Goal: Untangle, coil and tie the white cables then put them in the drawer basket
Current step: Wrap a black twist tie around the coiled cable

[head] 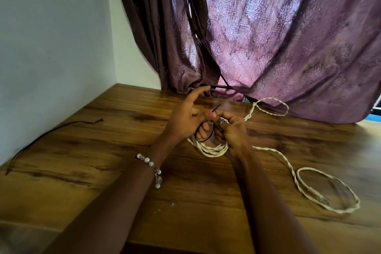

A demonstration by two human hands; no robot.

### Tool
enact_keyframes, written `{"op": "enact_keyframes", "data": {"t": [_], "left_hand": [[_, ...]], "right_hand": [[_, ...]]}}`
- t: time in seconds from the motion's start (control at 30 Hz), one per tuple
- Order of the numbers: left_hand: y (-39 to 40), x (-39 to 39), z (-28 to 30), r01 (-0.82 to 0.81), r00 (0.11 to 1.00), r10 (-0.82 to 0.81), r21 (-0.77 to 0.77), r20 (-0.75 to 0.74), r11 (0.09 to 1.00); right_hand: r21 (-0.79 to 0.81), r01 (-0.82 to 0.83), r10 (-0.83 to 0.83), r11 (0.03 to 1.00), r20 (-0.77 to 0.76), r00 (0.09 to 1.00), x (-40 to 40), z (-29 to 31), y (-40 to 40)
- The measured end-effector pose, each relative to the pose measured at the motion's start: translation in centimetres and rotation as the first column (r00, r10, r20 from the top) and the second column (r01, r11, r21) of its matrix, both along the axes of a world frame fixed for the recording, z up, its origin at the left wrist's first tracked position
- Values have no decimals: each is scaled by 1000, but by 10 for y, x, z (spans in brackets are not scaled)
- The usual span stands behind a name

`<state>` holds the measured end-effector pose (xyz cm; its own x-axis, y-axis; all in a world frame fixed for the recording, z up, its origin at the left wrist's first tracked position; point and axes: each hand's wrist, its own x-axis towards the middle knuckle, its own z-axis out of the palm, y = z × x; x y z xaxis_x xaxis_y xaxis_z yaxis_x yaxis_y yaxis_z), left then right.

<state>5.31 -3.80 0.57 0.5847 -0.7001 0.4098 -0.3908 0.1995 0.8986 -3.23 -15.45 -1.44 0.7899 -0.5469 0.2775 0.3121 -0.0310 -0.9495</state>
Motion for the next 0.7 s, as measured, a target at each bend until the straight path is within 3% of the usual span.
{"op": "enact_keyframes", "data": {"t": [0.23,0.4,0.57,0.7], "left_hand": [[4,-6,8,10,993,-11,-11,-116,1000],[4,0,12,-231,963,220,-59,-153,971],[8,19,9,-477,850,411,-149,-329,866],[8,34,9,-568,703,370,-165,-607,807]], "right_hand": [[-111,-58,53,992,-43,998,-8,11,3],[-136,-118,108,984,-79,991,-9,12,4],[-147,-232,219,962,-100,970,-8,9,1],[-166,-291,275,942,-115,955,-8,11,1]]}}
